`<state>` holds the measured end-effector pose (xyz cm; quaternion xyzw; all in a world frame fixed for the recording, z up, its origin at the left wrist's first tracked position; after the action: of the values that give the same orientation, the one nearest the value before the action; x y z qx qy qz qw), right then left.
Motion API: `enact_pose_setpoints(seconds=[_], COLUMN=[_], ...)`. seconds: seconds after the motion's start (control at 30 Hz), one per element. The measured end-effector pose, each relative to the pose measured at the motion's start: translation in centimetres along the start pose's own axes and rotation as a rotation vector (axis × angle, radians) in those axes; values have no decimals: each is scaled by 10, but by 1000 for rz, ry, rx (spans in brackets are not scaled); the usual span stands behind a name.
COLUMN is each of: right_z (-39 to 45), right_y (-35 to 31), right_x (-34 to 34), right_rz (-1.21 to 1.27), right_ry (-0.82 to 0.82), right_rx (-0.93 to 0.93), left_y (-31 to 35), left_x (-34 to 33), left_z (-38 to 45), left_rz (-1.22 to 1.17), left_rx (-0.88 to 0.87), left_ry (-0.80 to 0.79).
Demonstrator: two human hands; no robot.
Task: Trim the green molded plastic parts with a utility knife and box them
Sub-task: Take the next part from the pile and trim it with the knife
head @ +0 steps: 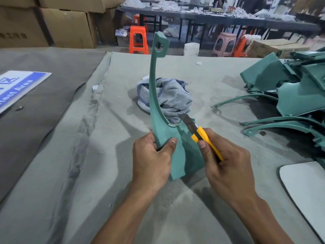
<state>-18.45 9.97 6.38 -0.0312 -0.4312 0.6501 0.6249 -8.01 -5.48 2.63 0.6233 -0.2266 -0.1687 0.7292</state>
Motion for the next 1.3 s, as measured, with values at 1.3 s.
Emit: enact_pose_setpoints(seconds=[1.3], right_z=[-8], right_y=[-31], right_x=[-25], right_rz=[771], right_ry=[-302], right_rx=[-498], left_y=[6], left_x=[-5], left_z=[-5], left_rz=[-10], left_rx=[-153], left_ry=[11])
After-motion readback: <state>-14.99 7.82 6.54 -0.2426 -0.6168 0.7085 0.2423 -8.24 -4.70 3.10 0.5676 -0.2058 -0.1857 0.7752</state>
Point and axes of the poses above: each hand's wrist, its own z-axis towards the middle knuckle, its own x-axis out of the back of the hand, y = z × x, the point moved 7 cm from there along z, towards the middle knuckle, and after that the axes turned 7 degrees about z, right-handed, at the moved point
